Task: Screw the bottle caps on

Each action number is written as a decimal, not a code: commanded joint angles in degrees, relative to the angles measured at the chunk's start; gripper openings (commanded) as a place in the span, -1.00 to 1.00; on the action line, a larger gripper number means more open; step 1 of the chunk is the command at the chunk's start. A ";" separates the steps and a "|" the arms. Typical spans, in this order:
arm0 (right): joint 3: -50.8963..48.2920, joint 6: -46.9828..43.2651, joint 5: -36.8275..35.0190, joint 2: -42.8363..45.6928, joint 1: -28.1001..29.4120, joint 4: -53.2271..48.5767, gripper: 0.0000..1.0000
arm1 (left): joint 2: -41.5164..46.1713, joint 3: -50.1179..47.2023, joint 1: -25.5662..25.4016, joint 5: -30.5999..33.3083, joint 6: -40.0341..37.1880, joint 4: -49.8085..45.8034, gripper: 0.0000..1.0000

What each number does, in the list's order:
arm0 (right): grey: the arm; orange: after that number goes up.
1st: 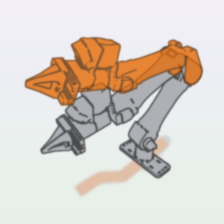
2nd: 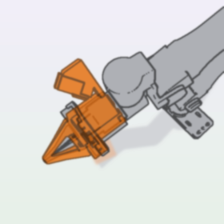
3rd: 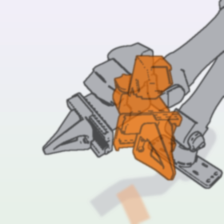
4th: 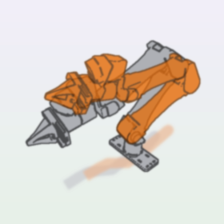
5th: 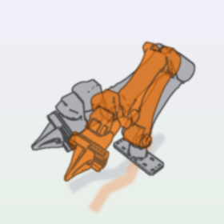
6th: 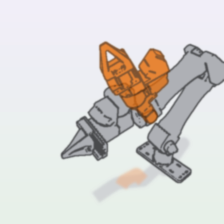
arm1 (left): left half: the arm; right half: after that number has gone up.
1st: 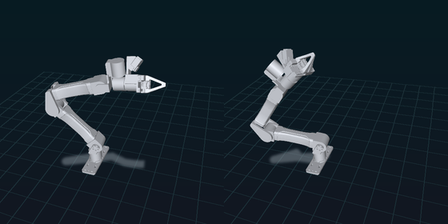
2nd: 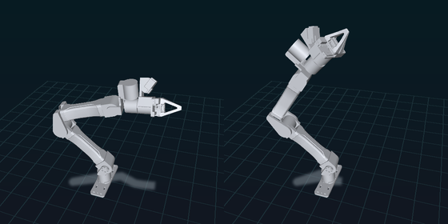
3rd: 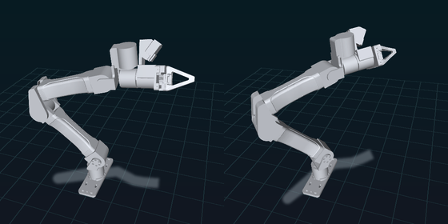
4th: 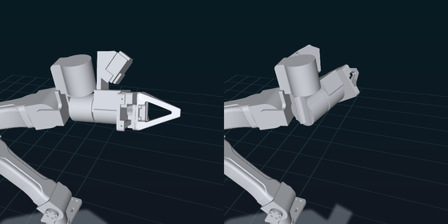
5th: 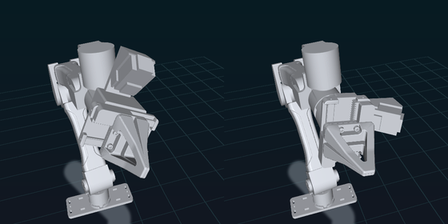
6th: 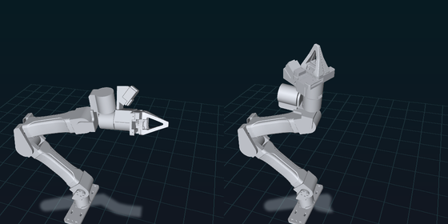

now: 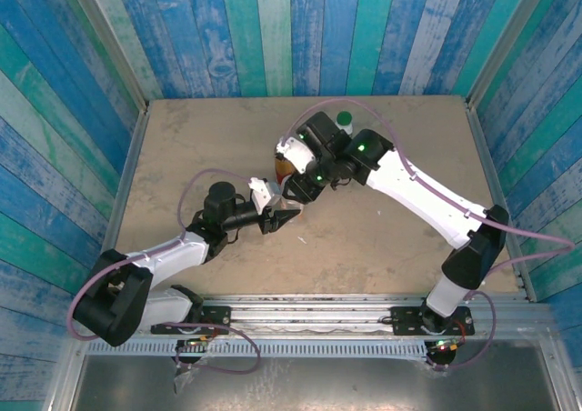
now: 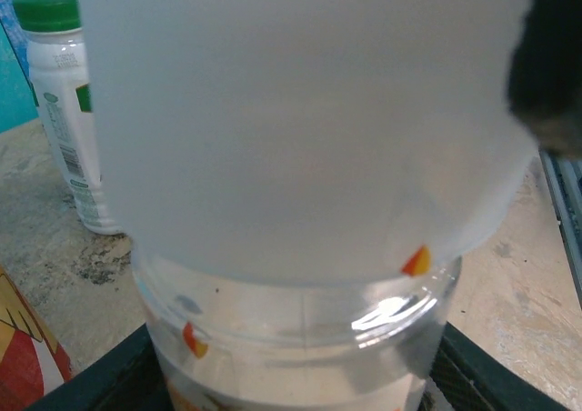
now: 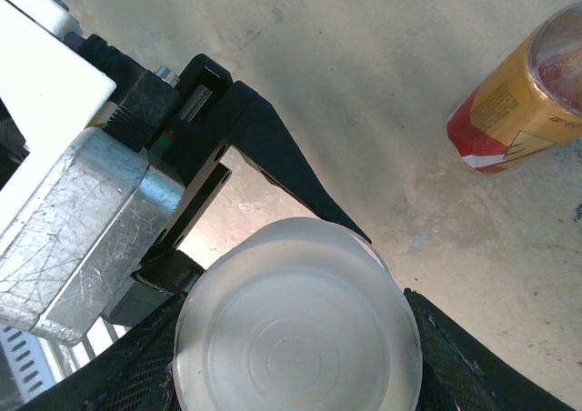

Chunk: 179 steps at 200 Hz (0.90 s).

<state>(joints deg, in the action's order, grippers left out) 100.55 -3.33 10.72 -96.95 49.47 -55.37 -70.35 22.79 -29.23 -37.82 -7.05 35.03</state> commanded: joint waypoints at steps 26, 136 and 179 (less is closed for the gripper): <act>2.85 -0.23 -5.29 -2.18 0.79 -5.80 0.06 | 0.12 1.21 -0.12 -1.02 0.52 3.04 0.07; 5.63 -2.18 4.29 -4.59 1.31 -8.58 0.09 | -0.51 1.12 -0.12 -1.01 1.51 4.48 0.07; 5.78 -3.09 0.00 -4.32 1.11 -10.19 0.09 | -0.49 1.15 -0.12 -1.07 1.69 4.26 0.07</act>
<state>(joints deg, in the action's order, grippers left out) 105.75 -5.02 10.44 -100.62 49.54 -61.39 -70.35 22.76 -29.34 -39.16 -6.20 35.83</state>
